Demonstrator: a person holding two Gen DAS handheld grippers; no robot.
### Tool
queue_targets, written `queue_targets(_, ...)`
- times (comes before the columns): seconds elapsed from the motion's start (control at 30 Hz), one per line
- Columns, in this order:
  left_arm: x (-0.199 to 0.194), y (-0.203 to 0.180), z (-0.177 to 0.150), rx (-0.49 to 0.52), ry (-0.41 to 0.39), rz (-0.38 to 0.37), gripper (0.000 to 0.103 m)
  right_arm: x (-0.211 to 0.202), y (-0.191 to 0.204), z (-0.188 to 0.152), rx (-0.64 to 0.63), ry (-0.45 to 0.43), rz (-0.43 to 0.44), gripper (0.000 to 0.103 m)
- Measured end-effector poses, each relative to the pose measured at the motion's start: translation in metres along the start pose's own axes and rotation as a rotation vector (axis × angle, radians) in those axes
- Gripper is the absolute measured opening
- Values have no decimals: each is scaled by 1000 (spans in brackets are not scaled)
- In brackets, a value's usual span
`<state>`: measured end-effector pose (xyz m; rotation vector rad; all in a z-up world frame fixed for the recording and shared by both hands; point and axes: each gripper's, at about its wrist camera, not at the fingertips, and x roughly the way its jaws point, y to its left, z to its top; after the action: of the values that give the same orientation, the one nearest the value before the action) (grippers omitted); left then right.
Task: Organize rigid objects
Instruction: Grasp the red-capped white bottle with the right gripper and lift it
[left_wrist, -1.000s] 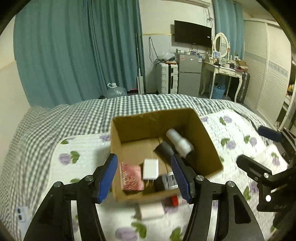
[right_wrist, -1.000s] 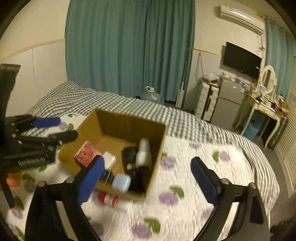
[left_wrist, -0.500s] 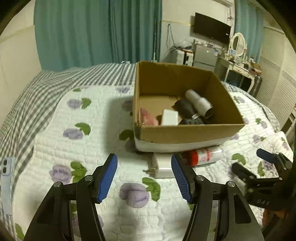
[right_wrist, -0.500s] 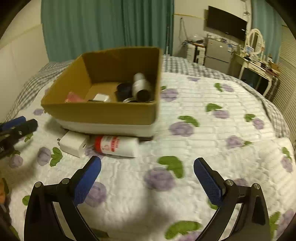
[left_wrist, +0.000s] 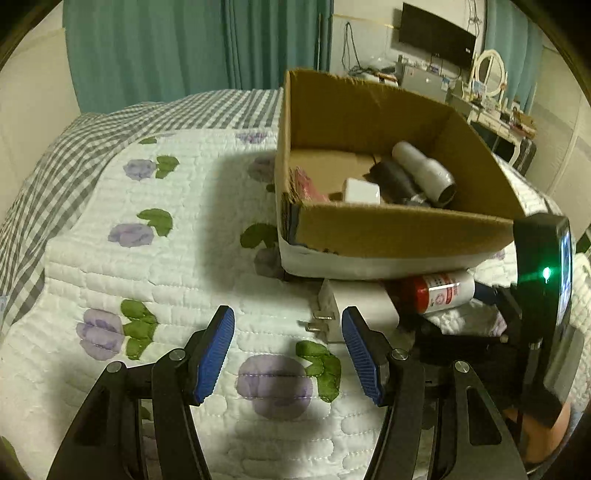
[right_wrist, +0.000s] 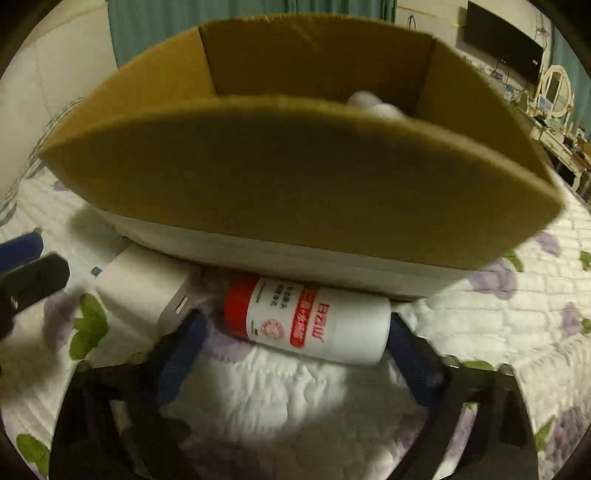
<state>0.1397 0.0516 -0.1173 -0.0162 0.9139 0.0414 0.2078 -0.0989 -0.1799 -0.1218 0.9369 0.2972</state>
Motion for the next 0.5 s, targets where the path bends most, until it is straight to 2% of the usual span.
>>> queue_targets(0.07, 3, -4, -2, 11, 11, 3, 63, 1, -6, 0, 27, -6, 5, 80)
queue_targets(0.27, -5, -28, -5, 67, -2, 0, 63, -25, -23, -14, 33, -9, 22, 80)
queue_targets(0.43, 3, -51, -1, 94, 22, -33, 63, -58, -62, -25, 114, -44, 7, 80)
queue_targets(0.5, 10, -61, 1, 107, 41, -34, 63, -61, -74, -26, 163, -54, 28, 80)
